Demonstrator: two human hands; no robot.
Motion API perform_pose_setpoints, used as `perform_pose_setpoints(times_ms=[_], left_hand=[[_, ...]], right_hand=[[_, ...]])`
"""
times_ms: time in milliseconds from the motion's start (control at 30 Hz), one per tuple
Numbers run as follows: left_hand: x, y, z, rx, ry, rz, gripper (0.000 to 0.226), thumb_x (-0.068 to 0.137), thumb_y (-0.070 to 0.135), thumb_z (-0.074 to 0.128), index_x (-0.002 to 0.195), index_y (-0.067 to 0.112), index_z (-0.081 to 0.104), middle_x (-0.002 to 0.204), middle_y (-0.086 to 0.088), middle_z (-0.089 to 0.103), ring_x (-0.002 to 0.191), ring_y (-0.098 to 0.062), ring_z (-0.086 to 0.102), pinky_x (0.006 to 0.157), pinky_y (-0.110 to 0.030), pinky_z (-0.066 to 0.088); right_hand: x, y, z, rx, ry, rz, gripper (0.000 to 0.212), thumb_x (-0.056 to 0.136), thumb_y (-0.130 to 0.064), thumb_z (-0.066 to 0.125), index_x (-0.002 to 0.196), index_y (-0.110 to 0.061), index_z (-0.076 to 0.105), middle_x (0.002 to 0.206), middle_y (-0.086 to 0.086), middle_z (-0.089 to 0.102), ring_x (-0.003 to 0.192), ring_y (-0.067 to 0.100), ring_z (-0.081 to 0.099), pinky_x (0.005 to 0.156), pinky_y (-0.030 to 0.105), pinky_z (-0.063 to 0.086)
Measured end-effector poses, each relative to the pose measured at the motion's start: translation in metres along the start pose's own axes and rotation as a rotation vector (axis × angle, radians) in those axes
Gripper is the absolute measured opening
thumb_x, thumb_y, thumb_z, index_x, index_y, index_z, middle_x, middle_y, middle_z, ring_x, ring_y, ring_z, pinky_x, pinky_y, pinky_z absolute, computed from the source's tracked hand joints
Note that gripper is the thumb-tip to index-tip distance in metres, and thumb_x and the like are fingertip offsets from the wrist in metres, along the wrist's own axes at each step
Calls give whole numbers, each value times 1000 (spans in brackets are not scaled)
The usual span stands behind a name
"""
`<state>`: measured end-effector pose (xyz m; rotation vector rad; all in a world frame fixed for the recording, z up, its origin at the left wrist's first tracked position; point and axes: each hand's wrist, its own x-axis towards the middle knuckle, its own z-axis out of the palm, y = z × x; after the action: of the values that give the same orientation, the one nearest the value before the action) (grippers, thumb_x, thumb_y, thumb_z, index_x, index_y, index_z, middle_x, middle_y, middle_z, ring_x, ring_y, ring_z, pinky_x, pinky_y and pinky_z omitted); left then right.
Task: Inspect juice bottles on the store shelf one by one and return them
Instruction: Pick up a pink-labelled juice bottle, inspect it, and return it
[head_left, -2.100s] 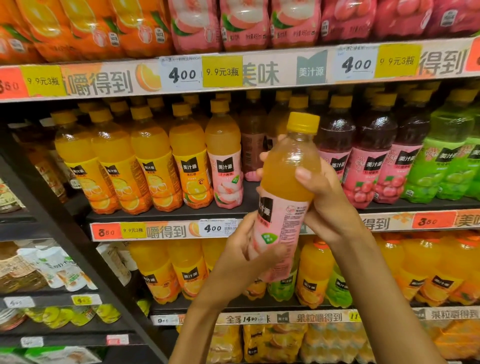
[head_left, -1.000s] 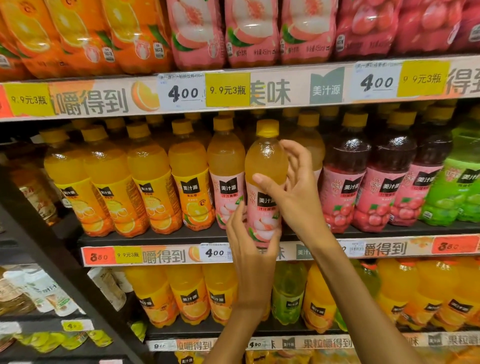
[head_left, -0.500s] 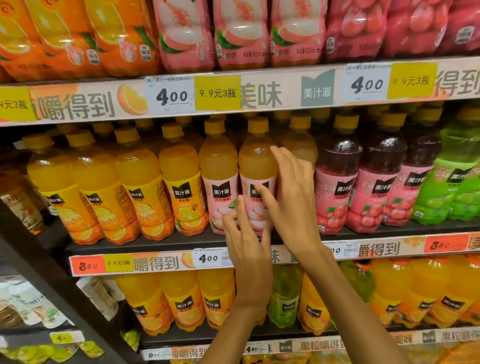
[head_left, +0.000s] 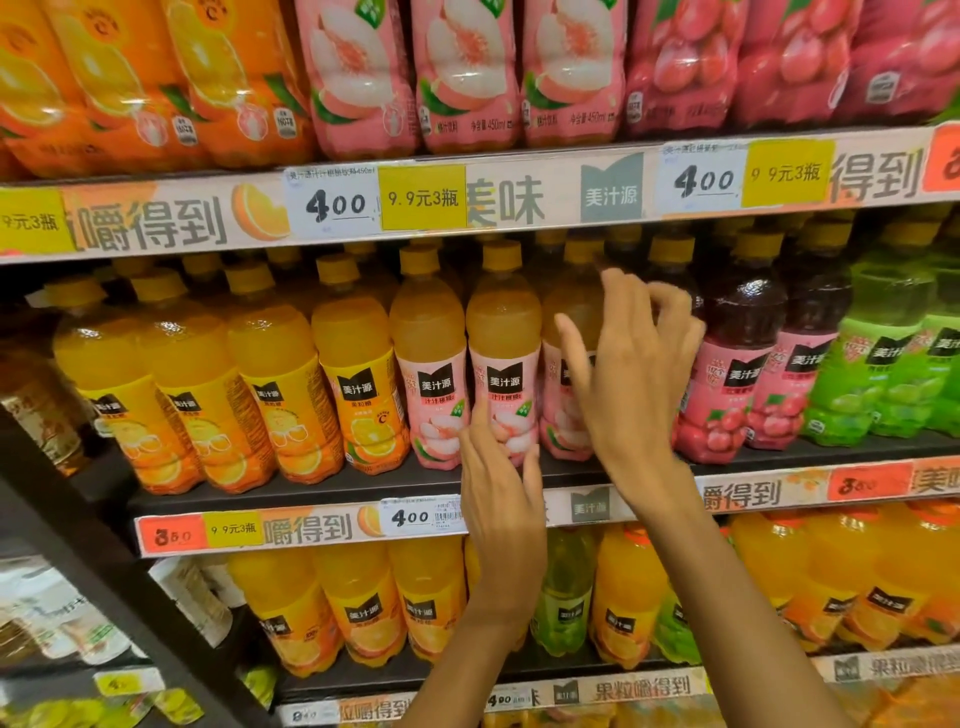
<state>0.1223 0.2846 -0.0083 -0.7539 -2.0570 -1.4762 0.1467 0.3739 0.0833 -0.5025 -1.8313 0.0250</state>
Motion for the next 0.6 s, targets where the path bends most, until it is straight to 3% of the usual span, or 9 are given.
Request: perform_pose_setpoints(times_ms=[100,233,367,433,533,600], left_hand=[[-2,7,3,11,-20,45,48,90,7,60,135,6,43,119,-11,55,104,-12,54,87,-34,53],[3,8,3,-13,-108,-19,49,89,9,61,135,7,43,116,-11,54,105,-22,56,86,-40,52],[2,7,3,-27,-159,9,59,84,12,68,136,7,41,124,-10,51,113,-20,52,93,-36,49],[0,7,3,-47,-197,15,66,82,15,71,139,8,38,132,-7,48,120,-17,48,99,-36,46],[-1,6,3,-98,-267,7,73,79,15,73,140,6,35,133,-9,46,124,-25,46,101,-44,43],[-1,6,2,-132,-290,-21,74,78,13,73,140,4,34,131,-11,46,123,-26,46,100,-45,43]], right_hand=[[5,2,1,-216,-88,-33,42,94,-41,54,107,-1,59,96,16,64,116,37,52,87,39,26],[2,4,0,-195,-136,-2,49,92,-44,58,112,1,58,99,17,64,120,37,51,92,40,22],[-3,6,-9,110,-71,51,66,83,-36,73,131,3,49,116,19,58,114,26,34,90,37,27],[-8,7,-16,327,-102,79,77,78,-31,78,138,1,41,121,17,53,113,22,33,96,31,29],[-18,8,-25,622,-252,91,87,76,-23,81,144,-4,31,132,12,39,125,17,38,106,24,33],[-20,8,-29,763,-391,103,82,76,-17,82,143,-9,35,136,7,40,128,14,42,107,25,37]])
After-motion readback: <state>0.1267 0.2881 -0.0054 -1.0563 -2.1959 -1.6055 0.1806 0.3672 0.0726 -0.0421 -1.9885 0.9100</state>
